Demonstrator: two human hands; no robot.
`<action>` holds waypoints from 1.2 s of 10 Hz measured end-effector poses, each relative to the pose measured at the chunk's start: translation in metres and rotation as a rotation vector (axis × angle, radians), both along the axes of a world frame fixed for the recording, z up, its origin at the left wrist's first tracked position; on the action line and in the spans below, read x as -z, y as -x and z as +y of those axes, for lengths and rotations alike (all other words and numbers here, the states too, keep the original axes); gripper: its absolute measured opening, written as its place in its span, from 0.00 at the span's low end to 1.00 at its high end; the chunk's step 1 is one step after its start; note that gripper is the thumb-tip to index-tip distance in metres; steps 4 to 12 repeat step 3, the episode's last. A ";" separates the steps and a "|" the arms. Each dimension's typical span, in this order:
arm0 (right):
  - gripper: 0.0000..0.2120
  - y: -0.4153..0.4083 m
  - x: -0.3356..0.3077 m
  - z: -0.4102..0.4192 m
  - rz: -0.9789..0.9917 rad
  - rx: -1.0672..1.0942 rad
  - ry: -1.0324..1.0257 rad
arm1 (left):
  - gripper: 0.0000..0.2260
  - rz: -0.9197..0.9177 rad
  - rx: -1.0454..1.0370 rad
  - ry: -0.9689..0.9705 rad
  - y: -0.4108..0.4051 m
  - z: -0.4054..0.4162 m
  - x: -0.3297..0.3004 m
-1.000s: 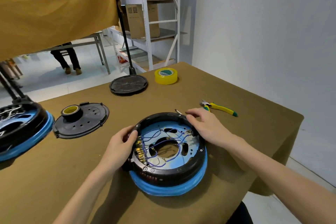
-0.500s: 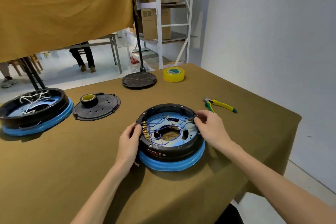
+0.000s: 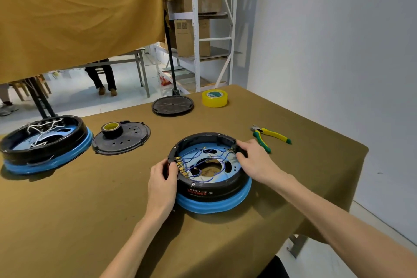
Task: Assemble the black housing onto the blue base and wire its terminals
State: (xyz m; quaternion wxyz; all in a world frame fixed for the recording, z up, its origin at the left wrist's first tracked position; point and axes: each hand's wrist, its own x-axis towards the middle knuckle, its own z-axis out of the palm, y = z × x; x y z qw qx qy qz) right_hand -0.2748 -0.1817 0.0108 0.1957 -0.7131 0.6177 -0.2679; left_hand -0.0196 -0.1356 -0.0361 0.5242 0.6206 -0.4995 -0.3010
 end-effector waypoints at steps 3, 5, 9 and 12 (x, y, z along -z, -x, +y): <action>0.18 -0.013 -0.012 -0.047 -0.227 -0.018 -0.019 | 0.23 0.032 -0.084 0.031 -0.012 -0.018 -0.001; 0.18 -0.013 -0.012 -0.047 -0.227 -0.018 -0.019 | 0.23 0.032 -0.084 0.031 -0.012 -0.018 -0.001; 0.18 -0.013 -0.012 -0.047 -0.227 -0.018 -0.019 | 0.23 0.032 -0.084 0.031 -0.012 -0.018 -0.001; 0.18 -0.013 -0.012 -0.047 -0.227 -0.018 -0.019 | 0.23 0.032 -0.084 0.031 -0.012 -0.018 -0.001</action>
